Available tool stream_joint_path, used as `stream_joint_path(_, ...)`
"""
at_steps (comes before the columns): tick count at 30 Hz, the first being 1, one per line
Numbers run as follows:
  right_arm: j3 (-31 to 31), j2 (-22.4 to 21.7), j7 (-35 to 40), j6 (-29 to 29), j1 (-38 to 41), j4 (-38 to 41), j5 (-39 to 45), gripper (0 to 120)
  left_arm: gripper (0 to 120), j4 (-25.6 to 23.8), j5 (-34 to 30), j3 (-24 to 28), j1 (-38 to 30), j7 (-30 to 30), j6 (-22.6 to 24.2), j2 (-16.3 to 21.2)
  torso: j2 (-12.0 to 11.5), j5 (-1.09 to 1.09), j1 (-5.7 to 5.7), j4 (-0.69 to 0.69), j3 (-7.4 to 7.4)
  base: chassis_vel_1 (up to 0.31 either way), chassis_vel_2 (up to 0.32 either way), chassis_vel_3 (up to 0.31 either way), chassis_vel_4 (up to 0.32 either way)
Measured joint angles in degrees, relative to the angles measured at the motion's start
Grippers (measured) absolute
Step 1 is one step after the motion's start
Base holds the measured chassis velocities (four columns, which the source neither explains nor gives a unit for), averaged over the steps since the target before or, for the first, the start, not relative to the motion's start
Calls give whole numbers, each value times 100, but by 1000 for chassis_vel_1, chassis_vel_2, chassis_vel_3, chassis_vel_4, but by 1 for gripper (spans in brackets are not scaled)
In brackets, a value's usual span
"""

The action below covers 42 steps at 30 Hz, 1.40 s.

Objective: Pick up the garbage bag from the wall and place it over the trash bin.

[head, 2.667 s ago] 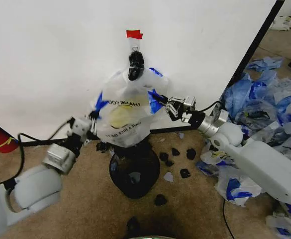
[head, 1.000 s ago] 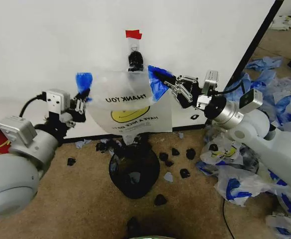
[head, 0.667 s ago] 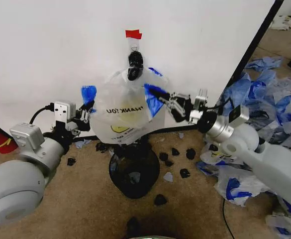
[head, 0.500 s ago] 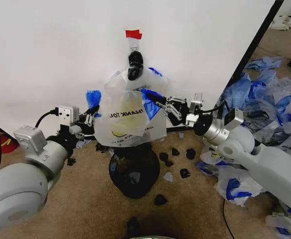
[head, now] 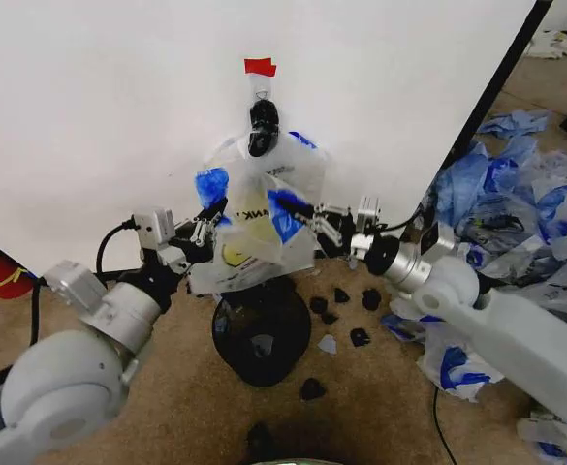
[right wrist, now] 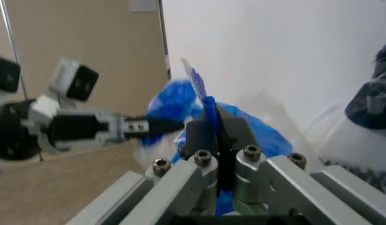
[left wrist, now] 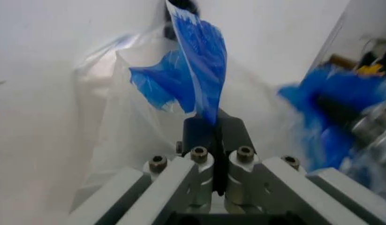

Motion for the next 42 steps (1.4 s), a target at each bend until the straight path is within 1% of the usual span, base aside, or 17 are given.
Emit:
stream_joint_path(1, 1, 23, 6, 3, -41, 6, -31, 0, 0, 101, 319, -126, 332, 91, -60, -121, 0, -1, 0, 2, 0, 0, 0, 0, 0)
stream_joint_path(2, 2, 26, 8, 6, -54, 11, -41, 0, 0, 148, 450, -169, 497, 148, -85, -203, 0, -2, 0, 3, 0, 0, 0, 0, 0)
stream_joint_path(6, 6, -15, 15, 3, -54, 26, -45, 0, 0, 162, 552, -182, 790, 364, -157, -377, 0, -1, 0, 1, 0, 0, 0, 0, 0)
stream_joint_path(8, 6, -52, 19, 2, -37, 26, -46, 0, 0, 140, 609, -182, 945, 529, -163, -417, 0, 0, 0, -2, 0, 0, 0, 0, 0)
stream_joint_path(11, 6, -82, 49, 0, 1, 30, -45, 0, 0, 58, 747, -187, 1207, 762, -163, -441, 0, 0, 0, 0, 0, 0, 0, 0, 0)
stream_joint_path(16, 12, -76, 101, -1, 27, 107, 80, 0, 0, -112, 682, -294, 1265, 952, -172, -439, 0, -1, 0, 1, 0, 0, 0, 0, 0)
stream_joint_path(17, 39, -76, 74, -3, 27, 122, 135, 0, 0, -120, 756, -386, 1246, 1041, -187, -397, 0, -1, 0, -1, 0, 0, 0, 0, 0)
stream_joint_path(21, 130, -95, -80, -31, 27, 136, 234, 0, 0, -82, 1053, -543, 1231, 1145, -196, -356, 0, 2, 0, -1, 0, 0, 0, 0, 0)
stream_joint_path(24, 189, -151, -144, -41, -43, 203, 258, 0, 0, -22, 1243, -562, 1264, 1129, -163, -482, 0, -2, 0, 0, 0, 0, 0, 0, 0)
stream_joint_path(28, 266, -240, -169, -59, -174, 273, 201, 0, 0, -26, 1317, -579, 1469, 1229, -225, -603, 0, 0, 0, -1, 0, 0, 0, 0, 0)
stream_joint_path(32, 330, -282, -124, -68, -280, 337, 142, 0, 0, 44, 1516, -544, 1735, 1326, -242, -837, 0, 1, 0, 0, 0, 0, 0, 0, 0)
stream_joint_path(35, 345, -332, -68, -79, -343, 367, 93, 0, 0, 151, 1662, -488, 1948, 1331, -265, -1013, 0, -2, 0, 2, 0, 0, 0, 0, 0)
stream_joint_path(39, 335, -372, -31, -88, -430, 371, 57, 0, 0, 159, 1675, -492, 2078, 1318, -278, -1076, 0, 0, 0, 1, 0, 0, 0, 0, 0)
stream_joint_path(42, 271, -343, -56, -93, -465, 345, 64, 0, 0, 226, 1699, -476, 2054, 1307, -307, -1084, 0, 0, 0, -1, 0, 0, 0, 0, 0)
